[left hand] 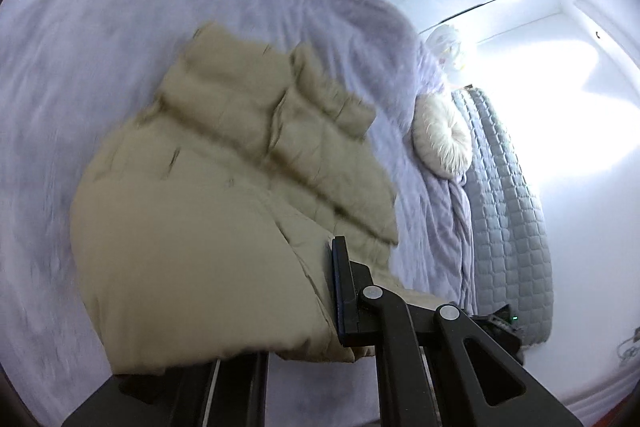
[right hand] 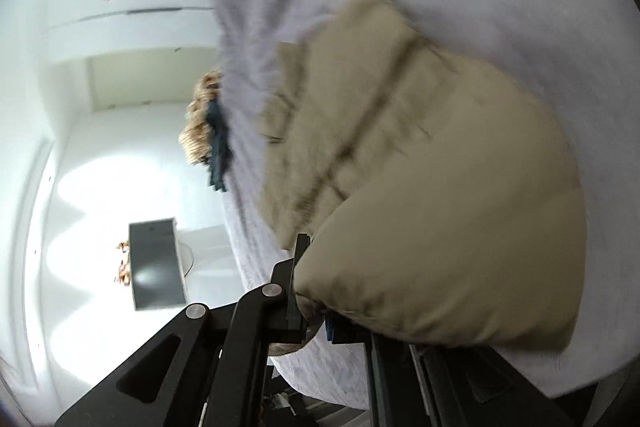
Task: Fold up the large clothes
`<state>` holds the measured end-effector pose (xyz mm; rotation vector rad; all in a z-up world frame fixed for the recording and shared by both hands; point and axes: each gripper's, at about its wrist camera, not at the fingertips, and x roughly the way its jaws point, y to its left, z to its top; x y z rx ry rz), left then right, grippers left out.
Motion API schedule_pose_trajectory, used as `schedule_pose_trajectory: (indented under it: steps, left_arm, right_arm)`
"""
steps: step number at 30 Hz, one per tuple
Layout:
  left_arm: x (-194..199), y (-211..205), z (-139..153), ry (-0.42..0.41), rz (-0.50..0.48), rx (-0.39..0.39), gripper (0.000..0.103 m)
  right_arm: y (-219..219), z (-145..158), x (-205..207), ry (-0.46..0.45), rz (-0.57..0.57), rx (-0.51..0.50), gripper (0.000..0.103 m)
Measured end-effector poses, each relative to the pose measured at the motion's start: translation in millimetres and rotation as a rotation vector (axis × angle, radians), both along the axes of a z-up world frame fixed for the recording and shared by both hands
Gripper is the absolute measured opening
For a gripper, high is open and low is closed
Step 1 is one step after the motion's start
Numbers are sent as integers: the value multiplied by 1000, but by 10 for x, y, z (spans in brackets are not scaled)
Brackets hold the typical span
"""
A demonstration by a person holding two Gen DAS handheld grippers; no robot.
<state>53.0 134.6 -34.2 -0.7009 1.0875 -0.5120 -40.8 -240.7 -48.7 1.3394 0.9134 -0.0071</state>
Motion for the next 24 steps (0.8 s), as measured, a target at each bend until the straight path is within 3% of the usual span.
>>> schedule_pose_trajectory:
  steps: [7, 14, 18, 24]
  left_arm:
    - [581, -112, 360, -113, 41, 88, 11]
    - [1386, -334, 395, -127, -19, 199, 11]
    - [1915, -479, 211, -88, -52, 261, 11]
    - [2574, -728, -389, -49, -110, 347, 12]
  right_arm:
    - [-160, 446, 845, -103, 146, -104, 6]
    - [-279, 564, 1521, -113, 175, -213, 6]
    - [-337, 413, 1954, -89, 176, -257, 6]
    - [-502, -152, 2566, 1, 128, -286, 6]
